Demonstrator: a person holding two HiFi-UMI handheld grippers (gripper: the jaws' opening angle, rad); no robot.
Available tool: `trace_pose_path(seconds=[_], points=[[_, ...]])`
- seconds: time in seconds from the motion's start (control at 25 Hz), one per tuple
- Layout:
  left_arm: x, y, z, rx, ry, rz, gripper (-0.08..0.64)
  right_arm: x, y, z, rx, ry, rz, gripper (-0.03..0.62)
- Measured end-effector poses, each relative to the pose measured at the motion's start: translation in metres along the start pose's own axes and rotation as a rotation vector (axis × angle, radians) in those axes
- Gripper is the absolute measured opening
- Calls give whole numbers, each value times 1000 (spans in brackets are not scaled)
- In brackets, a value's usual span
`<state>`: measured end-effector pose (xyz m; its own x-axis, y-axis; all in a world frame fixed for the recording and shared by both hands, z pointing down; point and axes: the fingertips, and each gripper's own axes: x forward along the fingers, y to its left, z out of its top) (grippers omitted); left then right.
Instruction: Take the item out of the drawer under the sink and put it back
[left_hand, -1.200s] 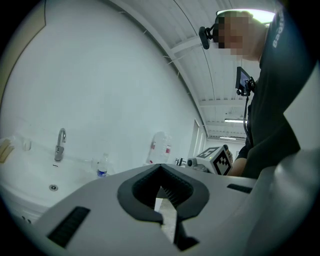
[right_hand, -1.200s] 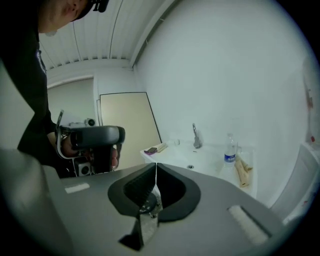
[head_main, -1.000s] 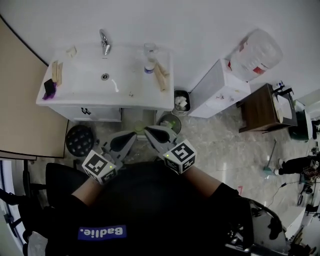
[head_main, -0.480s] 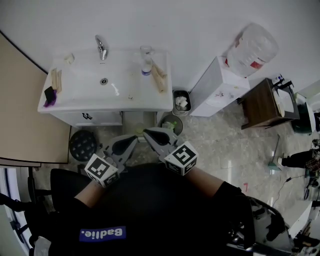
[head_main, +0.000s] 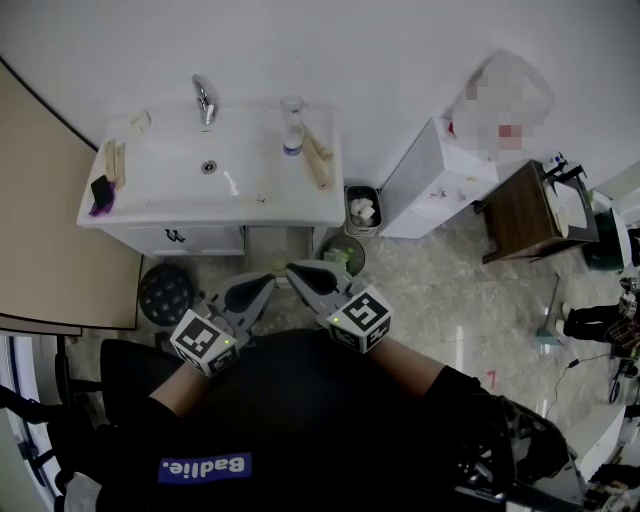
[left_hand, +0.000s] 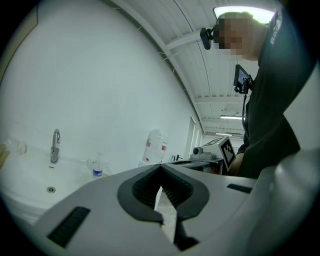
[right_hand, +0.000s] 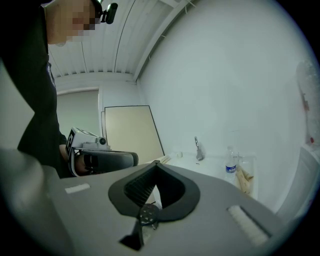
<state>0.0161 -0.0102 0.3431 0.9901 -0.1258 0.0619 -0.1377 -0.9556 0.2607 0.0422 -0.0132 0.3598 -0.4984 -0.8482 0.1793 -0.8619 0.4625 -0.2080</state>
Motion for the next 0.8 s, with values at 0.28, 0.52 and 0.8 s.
trace_pose_path(seconds=[0.28, 0.52, 0.8], points=[[4, -7, 0, 10, 15, -5, -8, -6, -2, -1, 3, 3, 0, 2], [8, -13, -2, 25, 8, 7, -8, -12, -2, -4, 7, 2, 9, 2], [11, -21, -5, 9, 13, 6, -8, -17, -2, -6, 14, 2, 19, 2]])
